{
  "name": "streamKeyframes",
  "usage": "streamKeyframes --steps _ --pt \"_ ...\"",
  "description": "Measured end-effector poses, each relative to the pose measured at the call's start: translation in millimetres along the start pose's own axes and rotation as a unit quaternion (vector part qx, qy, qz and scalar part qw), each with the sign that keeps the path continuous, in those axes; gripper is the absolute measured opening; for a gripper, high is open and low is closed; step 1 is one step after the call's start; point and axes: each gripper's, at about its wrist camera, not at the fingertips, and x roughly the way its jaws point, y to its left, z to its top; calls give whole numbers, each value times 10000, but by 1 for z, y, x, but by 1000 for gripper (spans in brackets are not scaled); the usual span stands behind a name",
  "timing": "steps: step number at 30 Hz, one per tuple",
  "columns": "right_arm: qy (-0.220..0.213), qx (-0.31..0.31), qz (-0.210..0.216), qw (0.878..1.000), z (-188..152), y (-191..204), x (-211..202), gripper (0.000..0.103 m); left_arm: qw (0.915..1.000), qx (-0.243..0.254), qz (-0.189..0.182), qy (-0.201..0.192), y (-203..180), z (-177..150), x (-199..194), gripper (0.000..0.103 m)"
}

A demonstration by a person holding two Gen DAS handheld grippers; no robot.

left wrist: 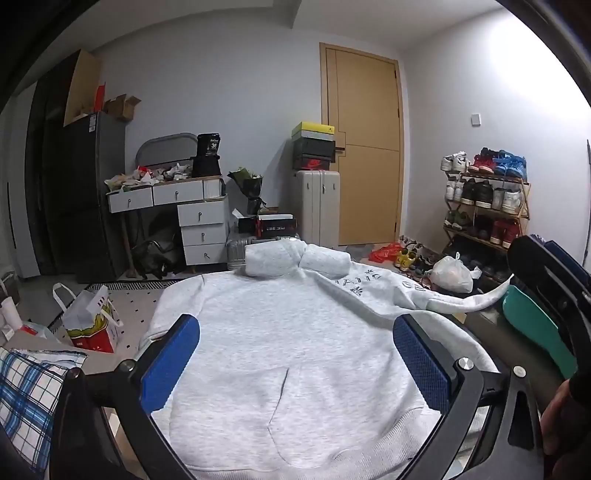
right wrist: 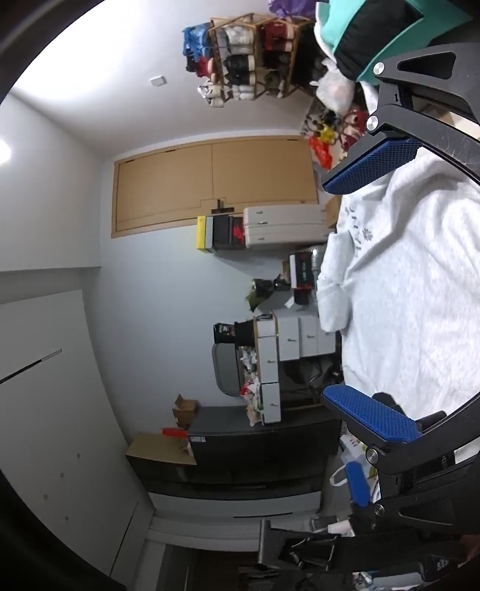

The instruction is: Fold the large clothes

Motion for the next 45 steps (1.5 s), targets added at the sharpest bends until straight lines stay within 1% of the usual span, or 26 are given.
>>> streamKeyframes --steps 5,10,14,23,27,40,45 --pt "39 20 -60 10000 -4 4 1 103 9999 -111 -102 81 3 2 1 102" --pt "66 193 -124 9997 -3 -1 -1 103 9999 -104 -61 70 2 1 1 102" --pt "172 333 -151 9992 -4 -5 2 103 9998 -162 -64 107 4 1 2 102" --pt "235 486 -112 9985 -2 -10 1 103 9996 -232 -14 157 11 -1 3 102" --pt "278 483 -79 9984 -3 -9 3 103 9992 -316 -60 230 14 -1 5 102" --pt "339 649 -41 9973 -1 -14 3 103 9988 -396 -85 265 18 -1 4 102" --pt "296 586 6 9978 0 -13 2 103 9987 -426 -55 268 19 0 5 102"
